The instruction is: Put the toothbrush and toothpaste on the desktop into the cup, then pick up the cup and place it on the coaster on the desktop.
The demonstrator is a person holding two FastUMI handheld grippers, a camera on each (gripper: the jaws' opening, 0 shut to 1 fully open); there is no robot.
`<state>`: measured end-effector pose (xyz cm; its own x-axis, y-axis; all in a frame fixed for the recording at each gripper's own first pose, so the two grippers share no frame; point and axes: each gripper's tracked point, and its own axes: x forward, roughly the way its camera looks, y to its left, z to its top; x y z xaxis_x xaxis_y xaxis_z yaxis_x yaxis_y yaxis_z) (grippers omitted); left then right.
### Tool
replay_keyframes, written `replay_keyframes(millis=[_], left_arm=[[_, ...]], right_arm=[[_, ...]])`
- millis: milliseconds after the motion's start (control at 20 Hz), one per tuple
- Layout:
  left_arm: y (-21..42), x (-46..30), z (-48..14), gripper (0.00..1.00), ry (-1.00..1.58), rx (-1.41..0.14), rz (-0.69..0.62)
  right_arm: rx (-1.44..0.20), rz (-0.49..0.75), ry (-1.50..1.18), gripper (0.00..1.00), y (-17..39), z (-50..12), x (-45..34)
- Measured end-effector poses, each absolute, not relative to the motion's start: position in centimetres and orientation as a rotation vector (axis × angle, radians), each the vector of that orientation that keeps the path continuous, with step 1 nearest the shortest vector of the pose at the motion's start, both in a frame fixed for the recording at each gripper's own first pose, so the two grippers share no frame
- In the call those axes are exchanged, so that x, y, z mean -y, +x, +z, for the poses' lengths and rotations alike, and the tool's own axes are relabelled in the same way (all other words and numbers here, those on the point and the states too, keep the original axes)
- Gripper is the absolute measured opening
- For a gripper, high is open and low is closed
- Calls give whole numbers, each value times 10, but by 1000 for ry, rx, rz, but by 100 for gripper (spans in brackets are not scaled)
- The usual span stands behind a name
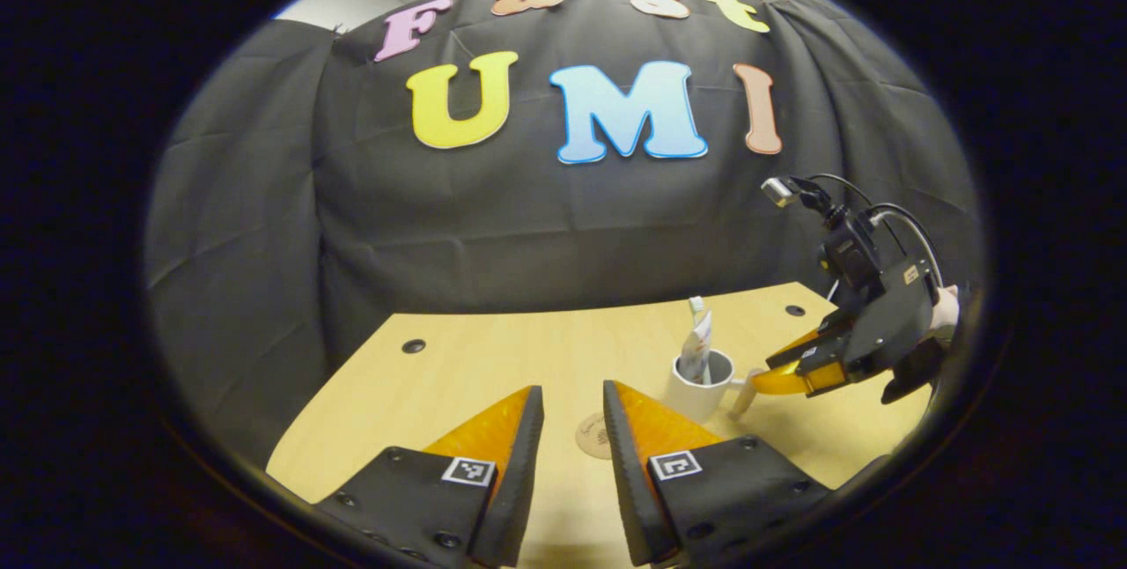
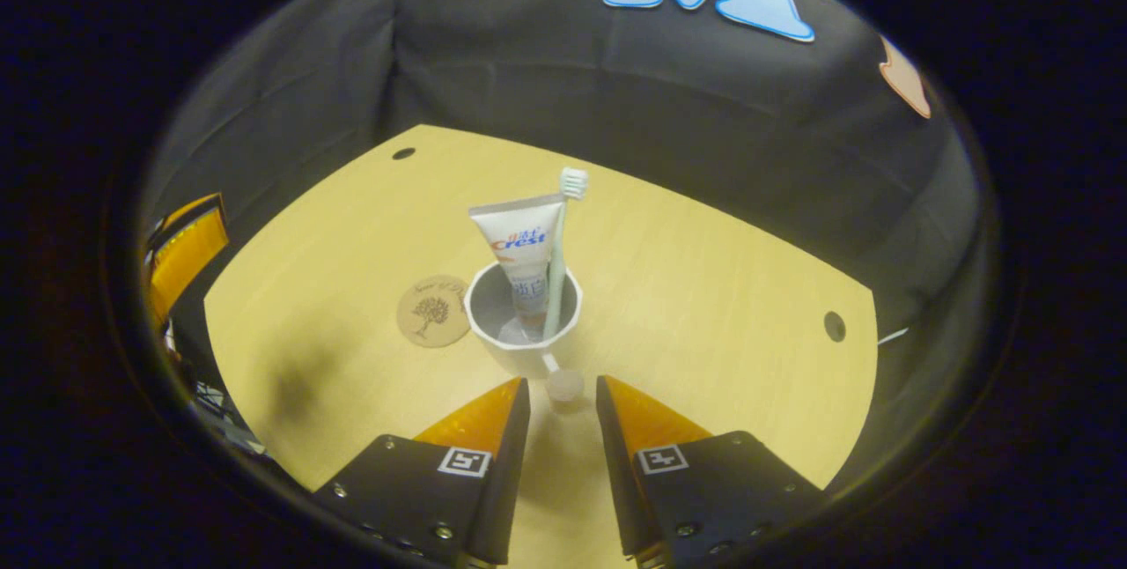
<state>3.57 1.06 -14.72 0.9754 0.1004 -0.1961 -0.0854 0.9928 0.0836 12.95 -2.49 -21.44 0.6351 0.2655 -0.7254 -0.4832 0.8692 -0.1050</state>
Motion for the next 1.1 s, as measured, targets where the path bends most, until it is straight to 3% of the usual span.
replay_keyframes(millis=[100, 150, 650, 700, 1000, 1100], left_arm=[[31, -17, -148, 56, 72, -204, 119], [29, -22, -149, 50, 72, -206, 134], [8, -48, -164, 50, 36, -248, 238], [7, -49, -165, 50, 33, -254, 243], [1, -47, -172, 50, 26, -272, 255], [0, -44, -173, 50, 24, -272, 254]], right_arm=[[-793, 458, -339, 46, 137, -221, 23], [-808, 470, -357, 46, 140, -225, 22], [-926, 570, -447, 46, 153, -254, 12], [-930, 579, -453, 34, 153, -257, 10], [-938, 581, -425, 11, 150, -253, 12], [-919, 579, -431, 7, 151, -256, 10]])
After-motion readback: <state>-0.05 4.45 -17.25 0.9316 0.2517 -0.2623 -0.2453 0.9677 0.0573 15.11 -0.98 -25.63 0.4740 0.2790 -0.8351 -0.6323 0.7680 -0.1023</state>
